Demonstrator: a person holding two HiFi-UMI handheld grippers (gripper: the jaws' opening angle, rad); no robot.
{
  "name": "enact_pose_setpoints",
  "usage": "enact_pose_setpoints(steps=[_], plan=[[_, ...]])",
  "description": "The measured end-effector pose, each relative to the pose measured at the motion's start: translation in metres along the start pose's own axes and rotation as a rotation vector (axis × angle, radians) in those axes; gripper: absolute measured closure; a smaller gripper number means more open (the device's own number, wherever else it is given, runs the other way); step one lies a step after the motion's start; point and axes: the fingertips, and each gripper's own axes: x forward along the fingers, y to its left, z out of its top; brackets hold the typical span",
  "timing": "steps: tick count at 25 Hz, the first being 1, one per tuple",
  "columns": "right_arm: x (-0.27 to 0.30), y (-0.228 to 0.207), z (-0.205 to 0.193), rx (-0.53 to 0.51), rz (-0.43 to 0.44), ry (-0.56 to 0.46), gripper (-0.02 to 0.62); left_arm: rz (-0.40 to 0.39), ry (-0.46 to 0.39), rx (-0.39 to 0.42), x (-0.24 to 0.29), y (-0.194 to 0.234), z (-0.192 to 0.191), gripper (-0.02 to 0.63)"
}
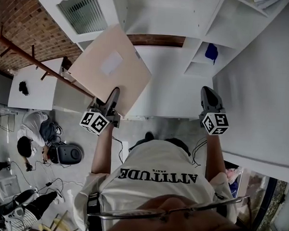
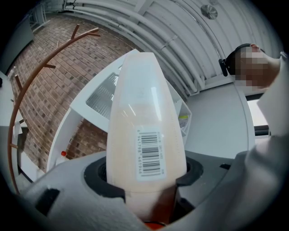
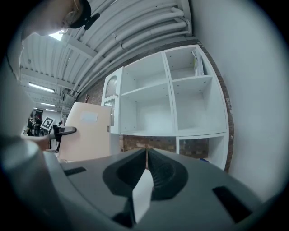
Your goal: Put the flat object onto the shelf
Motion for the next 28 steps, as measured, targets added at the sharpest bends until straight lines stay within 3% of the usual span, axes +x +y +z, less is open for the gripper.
enact_pose_setpoints(steps=[11,28], plan=[[0.018,-0.003,0.007,0.003,-0.008,-0.017,0.563,-0.038,-0.03,0.007,0.037,-0.004,0.022,0.314],[0.055,-0.038,0.02,-0.017,0.123,-0.026,0.563,0.001,-0.143,0.022,0.115,-0.035,0.04,0.314]])
